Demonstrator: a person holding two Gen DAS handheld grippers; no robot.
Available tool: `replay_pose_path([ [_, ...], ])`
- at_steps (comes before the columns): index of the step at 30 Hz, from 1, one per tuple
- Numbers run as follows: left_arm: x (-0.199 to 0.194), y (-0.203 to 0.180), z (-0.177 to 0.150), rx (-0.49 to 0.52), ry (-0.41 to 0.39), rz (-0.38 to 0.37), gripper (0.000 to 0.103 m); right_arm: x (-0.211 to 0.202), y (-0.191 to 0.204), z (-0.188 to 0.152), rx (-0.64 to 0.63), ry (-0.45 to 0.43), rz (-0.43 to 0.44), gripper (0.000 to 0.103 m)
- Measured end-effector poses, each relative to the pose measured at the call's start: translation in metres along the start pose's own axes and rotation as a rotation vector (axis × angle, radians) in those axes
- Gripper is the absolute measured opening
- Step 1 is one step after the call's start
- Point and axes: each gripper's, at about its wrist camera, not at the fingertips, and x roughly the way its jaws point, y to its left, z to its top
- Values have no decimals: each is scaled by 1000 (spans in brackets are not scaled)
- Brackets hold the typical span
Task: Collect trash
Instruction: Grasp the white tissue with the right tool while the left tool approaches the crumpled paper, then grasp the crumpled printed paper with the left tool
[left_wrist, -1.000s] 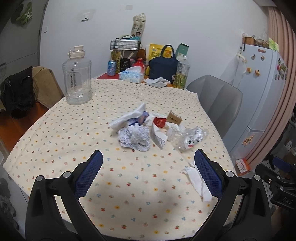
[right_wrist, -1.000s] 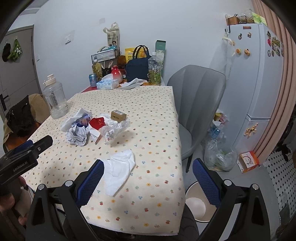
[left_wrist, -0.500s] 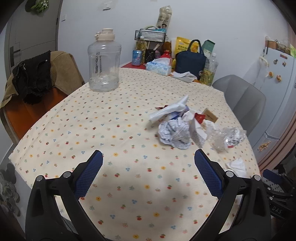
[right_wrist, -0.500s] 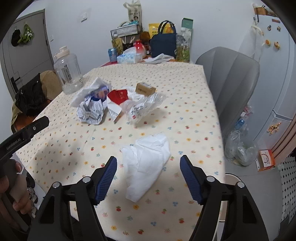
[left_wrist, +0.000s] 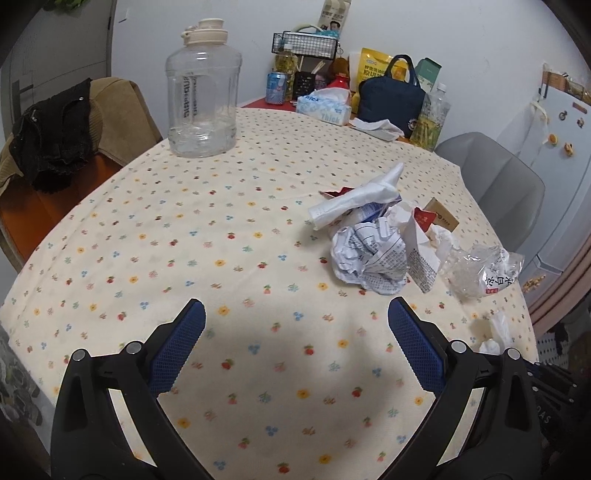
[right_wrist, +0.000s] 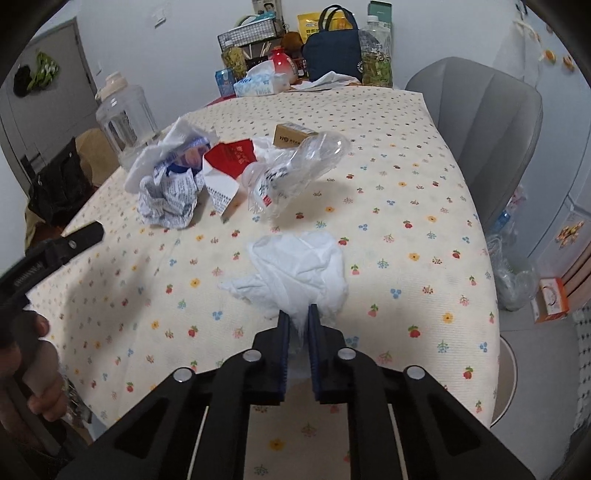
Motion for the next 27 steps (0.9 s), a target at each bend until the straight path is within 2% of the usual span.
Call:
replay_pose_path([
  [9, 23, -31, 21, 38, 18, -31, 98, -10, -21, 9, 55, -26, -9, 9],
  [14, 46, -45, 32, 41, 59, -47, 98, -17, -40, 14, 94, -47, -36, 9],
  [19, 68, -49, 37, 21, 92, -9, 98, -25, -58, 16, 135, -63, -58, 9],
  [22, 74, -52, 35, 13, 107, -17, 98, -29, -65, 16, 147, -67, -68, 9],
  [25, 78, -53, 32, 0, 120, -27, 80, -30, -70, 15, 155, -71, -74, 9],
  [26, 78, -52, 30, -8, 132, -33, 63, -31, -71, 15, 157, -72, -73, 9],
  [27, 79, -50, 29, -24, 150, -54, 53, -32, -72, 14, 158, -73, -72, 9],
])
